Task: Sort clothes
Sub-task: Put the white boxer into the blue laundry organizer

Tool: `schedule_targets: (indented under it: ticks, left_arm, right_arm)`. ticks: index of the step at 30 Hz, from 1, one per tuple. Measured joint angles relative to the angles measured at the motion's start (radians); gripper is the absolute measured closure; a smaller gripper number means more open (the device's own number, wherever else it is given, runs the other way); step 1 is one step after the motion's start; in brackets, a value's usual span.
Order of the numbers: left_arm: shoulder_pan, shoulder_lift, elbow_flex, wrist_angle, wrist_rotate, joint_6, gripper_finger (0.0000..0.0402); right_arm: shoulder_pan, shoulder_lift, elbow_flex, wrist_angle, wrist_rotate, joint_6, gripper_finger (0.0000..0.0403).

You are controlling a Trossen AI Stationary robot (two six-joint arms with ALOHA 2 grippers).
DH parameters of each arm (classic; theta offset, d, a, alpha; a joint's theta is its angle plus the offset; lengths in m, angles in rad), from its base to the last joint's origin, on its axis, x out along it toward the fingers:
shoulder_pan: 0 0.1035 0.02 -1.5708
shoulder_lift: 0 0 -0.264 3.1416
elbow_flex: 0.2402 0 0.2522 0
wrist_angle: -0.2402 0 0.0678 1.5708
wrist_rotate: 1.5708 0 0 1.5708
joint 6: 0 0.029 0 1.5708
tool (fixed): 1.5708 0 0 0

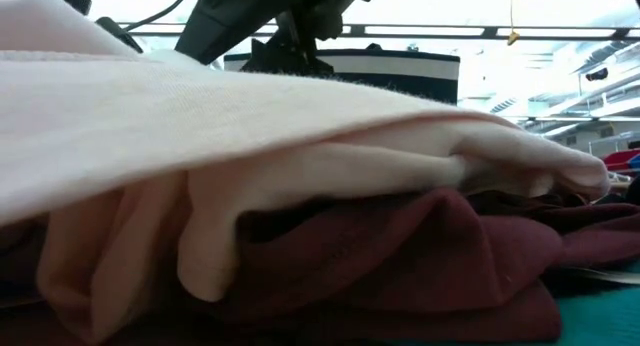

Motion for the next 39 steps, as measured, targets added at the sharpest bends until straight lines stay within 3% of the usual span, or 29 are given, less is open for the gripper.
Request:
schedule_targets:
  ticks: [13, 17, 21, 23, 31, 39]
  left_arm:
    - [0.0, 0.0, 0.0, -0.001, 0.0, 0.001, 0.0275]
    - [0.0, 0.0, 0.0, -0.002, 0.0, 0.02, 0.0275]
    - [0.0, 0.0, 0.0, -0.001, 0.0, 0.024, 0.0275]
    - [0.0, 0.0, 0.0, -0.001, 0.0, 0.023, 0.0275]
    - [0.0, 0.0, 0.0, 0.0, -0.001, 0.021, 0.0275]
    - [0.0, 0.0, 0.0, 0.0, -0.001, -0.014, 0.0275]
  right_arm:
    - [0.003, 0.031, -0.001, 0.014, -0.019, 0.001, 0.0206]
    - [-0.011, 0.043, 0.0, 0.029, -0.072, 0.007, 0.0266]
    - [-0.023, 0.043, 0.0, 0.009, -0.082, -0.046, 0.0363]
    - [-0.029, 0.036, 0.0, -0.028, -0.057, -0.081, 0.0391]
    - [-0.078, -0.114, -0.001, -0.274, 0.148, -0.089, 0.0398]
    - [-0.133, -0.348, -0.001, -0.297, 0.346, -0.209, 0.04]
